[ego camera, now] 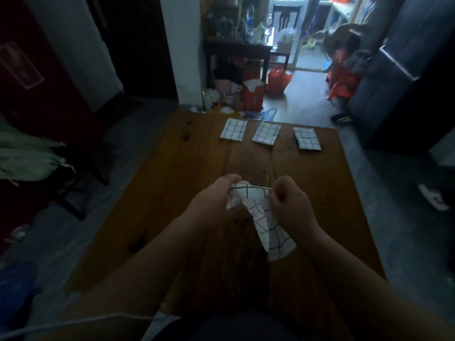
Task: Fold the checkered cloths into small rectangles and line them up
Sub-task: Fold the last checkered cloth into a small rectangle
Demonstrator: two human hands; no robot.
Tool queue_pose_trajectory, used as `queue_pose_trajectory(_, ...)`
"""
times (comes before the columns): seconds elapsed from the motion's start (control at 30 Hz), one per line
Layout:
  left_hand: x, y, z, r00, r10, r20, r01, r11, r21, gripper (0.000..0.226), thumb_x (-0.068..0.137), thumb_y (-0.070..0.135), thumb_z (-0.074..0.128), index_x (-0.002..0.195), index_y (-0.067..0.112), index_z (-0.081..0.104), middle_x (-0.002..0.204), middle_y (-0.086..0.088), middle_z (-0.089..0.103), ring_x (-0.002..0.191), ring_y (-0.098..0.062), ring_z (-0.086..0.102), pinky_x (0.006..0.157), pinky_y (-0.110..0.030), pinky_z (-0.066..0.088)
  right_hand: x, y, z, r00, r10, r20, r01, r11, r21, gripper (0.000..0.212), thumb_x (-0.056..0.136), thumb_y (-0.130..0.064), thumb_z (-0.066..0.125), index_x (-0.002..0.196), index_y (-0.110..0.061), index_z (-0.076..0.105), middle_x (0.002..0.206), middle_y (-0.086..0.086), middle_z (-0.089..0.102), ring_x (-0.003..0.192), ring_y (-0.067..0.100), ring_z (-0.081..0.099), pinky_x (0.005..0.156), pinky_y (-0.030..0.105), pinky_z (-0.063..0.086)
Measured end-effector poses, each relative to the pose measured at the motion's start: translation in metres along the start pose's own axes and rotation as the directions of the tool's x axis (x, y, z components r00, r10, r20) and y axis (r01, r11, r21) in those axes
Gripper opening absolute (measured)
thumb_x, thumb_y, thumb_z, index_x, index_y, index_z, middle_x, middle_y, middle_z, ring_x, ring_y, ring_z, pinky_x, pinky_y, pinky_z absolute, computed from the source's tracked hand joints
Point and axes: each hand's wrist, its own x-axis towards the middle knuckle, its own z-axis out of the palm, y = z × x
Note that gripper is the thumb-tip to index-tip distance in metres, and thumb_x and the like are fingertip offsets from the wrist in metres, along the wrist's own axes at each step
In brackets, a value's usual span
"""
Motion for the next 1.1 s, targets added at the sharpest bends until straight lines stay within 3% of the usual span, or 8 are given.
queue_pose_trajectory(0.07, 0.003, 0.007, 0.0, 0.998, 0.034, -0.047, -0.033, 0.999, 0.022, 0.059, 0.091, 0.039, 0.072, 0.142, 0.034, 0.043, 0.135, 0.011, 0.055, 0.117, -0.01, 0.056, 0.094, -0.039, 0.055, -0.001, -0.001, -0.008, 1.0, -0.021, -0.021, 0.021, 1.0, 0.016, 0.028, 0.095, -0.009, 0.057, 0.08, -0.03, 0.045, 0.071, -0.001, 0.054, 0.056, 0.006, 0.049, 0.05, 0.019, 0.042)
queue_pose_trajectory(0.23, 0.019, 0.04, 0.0, 0.984, 0.123, -0.131, -0.104, 0.985, 0.14, 0.043, 0.099, 0.038, 0.062, 0.138, 0.025, 0.052, 0.124, 0.009, 0.059, 0.102, -0.005, 0.053, 0.08, -0.027, 0.044, -0.007, -0.001, -0.023, 0.998, -0.057, -0.04, 0.058, 0.998, 0.011, 0.025, 0.096, -0.013, 0.058, 0.082, -0.03, 0.046, 0.068, 0.0, 0.054, 0.053, 0.008, 0.049, 0.047, 0.019, 0.041)
queue_pose_trajectory(0.37, 0.027, 0.059, 0.0, 0.978, 0.121, -0.167, -0.096, 0.984, 0.15, 0.035, 0.1, 0.03, 0.06, 0.134, 0.032, 0.053, 0.115, 0.009, 0.065, 0.096, -0.008, 0.06, 0.077, -0.028, 0.052, -0.012, 0.0, -0.033, 0.996, -0.087, 0.001, 0.087, 0.995, -0.056, 0.023, 0.097, -0.018, 0.057, 0.082, -0.032, 0.047, 0.07, -0.001, 0.055, 0.059, 0.014, 0.054, 0.051, 0.025, 0.045)
queue_pose_trajectory(0.53, 0.031, 0.066, -0.008, 0.986, 0.042, -0.158, -0.053, 0.996, -0.065, 0.021, 0.099, 0.022, 0.063, 0.118, 0.03, 0.065, 0.107, 0.011, 0.067, 0.092, -0.008, 0.064, 0.078, -0.03, 0.057, -0.015, -0.005, -0.04, 0.983, -0.148, 0.107, 0.154, 0.987, -0.043, 0.017, 0.098, -0.027, 0.057, 0.082, -0.034, 0.053, 0.073, -0.007, 0.058, 0.063, 0.008, 0.057, 0.055, 0.019, 0.048)
queue_pose_trajectory(0.7, 0.034, 0.055, -0.025, 0.989, 0.051, -0.137, -0.089, 0.955, -0.282, 0.024, 0.094, 0.003, 0.062, 0.095, 0.024, 0.072, 0.1, 0.014, 0.069, 0.087, 0.012, 0.061, 0.07, -0.005, 0.046, -0.005, 0.006, -0.038, 0.995, -0.084, 0.053, 0.074, 0.982, 0.175, 0.02, 0.103, -0.023, 0.05, 0.089, -0.031, 0.061, 0.076, -0.002, 0.063, 0.065, 0.014, 0.062, 0.059, 0.031, 0.058)
queue_pose_trajectory(0.8, 0.031, 0.046, -0.038, 0.989, 0.1, -0.112, -0.135, 0.919, -0.372, 0.028, 0.089, -0.006, 0.066, 0.09, 0.021, 0.074, 0.099, 0.009, 0.071, 0.088, 0.007, 0.064, 0.077, -0.009, 0.05, 0.01, 0.016, -0.034, 0.991, -0.086, 0.103, 0.087, 0.996, -0.005, 0.019, 0.1, -0.022, 0.054, 0.106, -0.04, 0.057, 0.101, -0.01, 0.064, 0.093, 0.011, 0.064, 0.08, 0.042, 0.061)
queue_pose_trajectory(0.9, 0.03, 0.037, -0.049, 0.98, 0.164, -0.117, -0.196, 0.903, -0.382, 0.023, 0.087, -0.006, 0.07, 0.091, 0.016, 0.077, 0.099, 0.003, 0.075, 0.096, -0.009, 0.069, 0.089, -0.026, 0.054, 0.026, 0.005, -0.032, 0.979, -0.094, 0.18, 0.121, 0.982, -0.146, 0.046, 0.096, -0.016, 0.059, 0.137, -0.033, 0.051, 0.139, -0.011, 0.054, 0.134, 0.011, 0.041, 0.11, 0.039, 0.04)
queue_pose_trajectory(1.1, 0.021, 0.029, -0.072, 0.939, 0.334, -0.085, -0.343, 0.881, -0.327, 0.025, 0.081, -0.012, 0.074, 0.089, 0.011, 0.075, 0.094, -0.008, 0.075, 0.089, -0.019, 0.072, 0.084, -0.024, 0.056, 0.053, -0.016, -0.015, 0.929, -0.215, 0.302, 0.269, 0.951, -0.15, 0.061, 0.094, -0.011, 0.064, 0.149, -0.031, 0.044, 0.157, -0.01, 0.039, 0.15, 0.011, 0.021, 0.118, 0.03, 0.019)
